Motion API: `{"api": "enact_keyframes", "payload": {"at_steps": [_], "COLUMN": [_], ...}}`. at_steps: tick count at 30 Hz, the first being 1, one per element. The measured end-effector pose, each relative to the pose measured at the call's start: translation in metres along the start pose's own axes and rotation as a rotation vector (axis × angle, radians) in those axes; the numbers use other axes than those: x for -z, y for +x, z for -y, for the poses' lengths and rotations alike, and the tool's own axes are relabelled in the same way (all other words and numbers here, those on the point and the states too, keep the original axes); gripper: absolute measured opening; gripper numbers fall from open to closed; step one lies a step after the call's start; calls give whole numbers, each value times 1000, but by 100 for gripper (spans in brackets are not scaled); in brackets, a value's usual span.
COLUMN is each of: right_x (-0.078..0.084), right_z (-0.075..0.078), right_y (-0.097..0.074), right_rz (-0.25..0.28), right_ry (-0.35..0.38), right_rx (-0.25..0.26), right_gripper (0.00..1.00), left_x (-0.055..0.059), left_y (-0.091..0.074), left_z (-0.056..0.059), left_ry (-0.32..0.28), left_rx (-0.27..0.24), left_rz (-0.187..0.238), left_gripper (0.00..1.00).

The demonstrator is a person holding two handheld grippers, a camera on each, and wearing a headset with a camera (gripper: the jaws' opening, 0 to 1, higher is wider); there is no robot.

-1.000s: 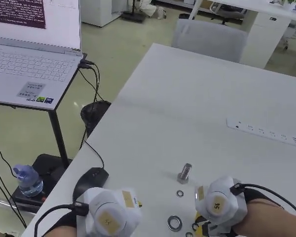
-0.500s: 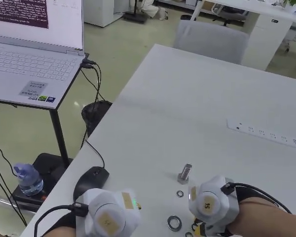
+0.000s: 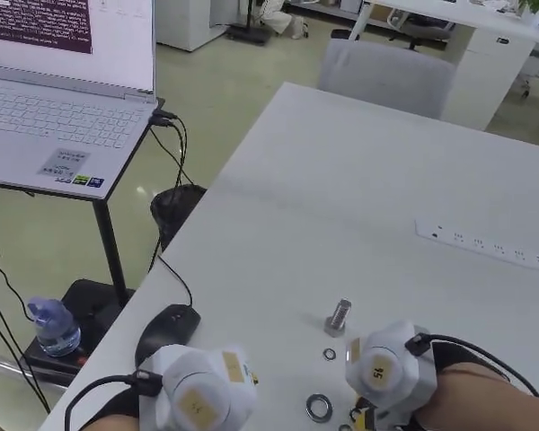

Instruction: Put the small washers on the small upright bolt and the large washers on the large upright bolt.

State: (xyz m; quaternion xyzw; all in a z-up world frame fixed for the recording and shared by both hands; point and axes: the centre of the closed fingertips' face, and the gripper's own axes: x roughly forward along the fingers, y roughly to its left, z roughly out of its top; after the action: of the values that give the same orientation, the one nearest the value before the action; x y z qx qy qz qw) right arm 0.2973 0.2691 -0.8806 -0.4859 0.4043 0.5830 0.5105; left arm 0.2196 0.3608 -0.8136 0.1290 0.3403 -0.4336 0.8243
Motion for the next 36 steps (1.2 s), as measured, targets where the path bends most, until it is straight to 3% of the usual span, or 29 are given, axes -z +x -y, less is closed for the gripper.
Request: {"api": "enact_keyframes", "payload": {"at_steps": [13, 24, 29, 36], "right_x": [10, 38, 57, 77], "right_z": [11, 21, 32, 46], "right_y": [-14, -41, -55, -67], "right_rz": [3, -6, -12, -41], "right_ry": [56, 129, 187, 202], "right_rx": [5, 23, 35, 51], "right_gripper": [13, 13, 13, 13], "left_x": [-2, -1, -1, -2], "left_y": [-2, -3, -2, -2], "left_z": [-4, -6, -8, -9], "left_ry": [1, 11, 16, 22], "left_rx": [-8, -10, -8, -6], "left_rz": [6, -4, -5, -10], "left_gripper": [73, 73, 73, 75]}}
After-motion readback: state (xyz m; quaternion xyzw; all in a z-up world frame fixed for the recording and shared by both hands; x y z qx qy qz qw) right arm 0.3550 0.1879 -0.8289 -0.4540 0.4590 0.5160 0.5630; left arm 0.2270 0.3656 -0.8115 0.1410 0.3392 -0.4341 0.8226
